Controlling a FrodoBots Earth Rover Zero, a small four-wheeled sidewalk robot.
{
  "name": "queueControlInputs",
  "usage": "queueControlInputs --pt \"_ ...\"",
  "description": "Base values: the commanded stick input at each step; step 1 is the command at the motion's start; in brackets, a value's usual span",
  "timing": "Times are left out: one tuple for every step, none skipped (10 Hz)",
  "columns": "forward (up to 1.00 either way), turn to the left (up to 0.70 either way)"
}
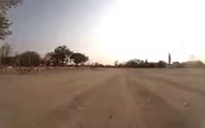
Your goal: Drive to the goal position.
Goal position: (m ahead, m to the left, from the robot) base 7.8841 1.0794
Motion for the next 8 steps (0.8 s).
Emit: queueControlInputs --pt "0.70 0.00" --pt "0.70 0.00" --pt "0.70 0.00" --pt "0.70 0.00" --pt "0.70 0.00" --pt "0.70 0.00" --pt "0.70 0.00" --pt "0.70 0.00"
